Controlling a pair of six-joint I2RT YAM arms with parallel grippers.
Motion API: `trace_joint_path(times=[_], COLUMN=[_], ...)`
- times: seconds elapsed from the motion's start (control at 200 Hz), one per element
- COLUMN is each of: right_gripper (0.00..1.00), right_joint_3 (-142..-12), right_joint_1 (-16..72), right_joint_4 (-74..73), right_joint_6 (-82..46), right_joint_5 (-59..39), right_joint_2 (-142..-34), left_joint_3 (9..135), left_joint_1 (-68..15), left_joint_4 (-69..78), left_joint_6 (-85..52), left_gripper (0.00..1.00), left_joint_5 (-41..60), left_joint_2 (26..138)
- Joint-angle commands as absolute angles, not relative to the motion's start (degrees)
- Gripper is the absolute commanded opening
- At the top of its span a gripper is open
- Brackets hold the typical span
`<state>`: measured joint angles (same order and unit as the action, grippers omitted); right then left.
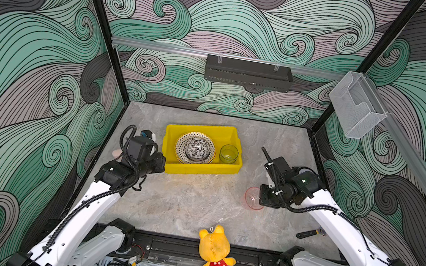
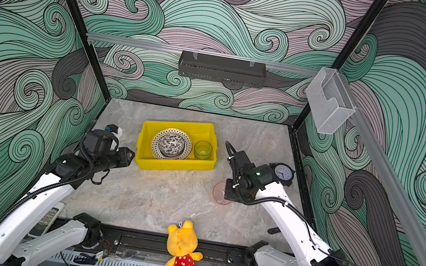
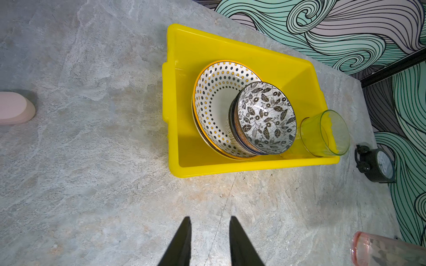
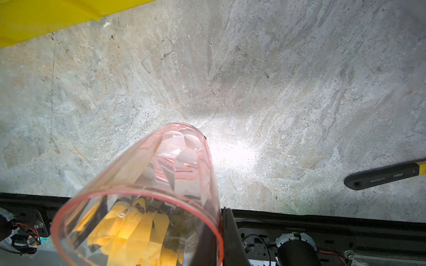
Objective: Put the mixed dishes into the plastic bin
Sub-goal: 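Lift the pink glass cup off the table with the right gripper, then carry the pink glass cup with the right gripper toward the bin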
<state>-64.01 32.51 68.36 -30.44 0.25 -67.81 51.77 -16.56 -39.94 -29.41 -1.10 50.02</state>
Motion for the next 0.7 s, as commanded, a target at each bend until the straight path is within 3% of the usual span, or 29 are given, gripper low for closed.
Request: trace_joint_path(times=[0.0, 0.696], right_gripper=[0.00, 0.00], right_joint_3=[-65.70, -74.22], right_joint_1=[32.43, 32.43], right_joint_4=[69.79, 69.81], right_joint_6=[-30.06, -26.04], right_joint_5=[1.37, 3.17], right_joint_2=[-68.20, -73.83], left_joint_3=[54.63, 55.98], left_joint_1=[-15.93, -15.99], left_joint_4=[-42.34, -44.21], left_joint_6=[-28.84, -27.97], left_gripper=[0.31, 0.31], left_joint_5=[-2.94, -4.55], left_joint_2=[48.88, 48.51])
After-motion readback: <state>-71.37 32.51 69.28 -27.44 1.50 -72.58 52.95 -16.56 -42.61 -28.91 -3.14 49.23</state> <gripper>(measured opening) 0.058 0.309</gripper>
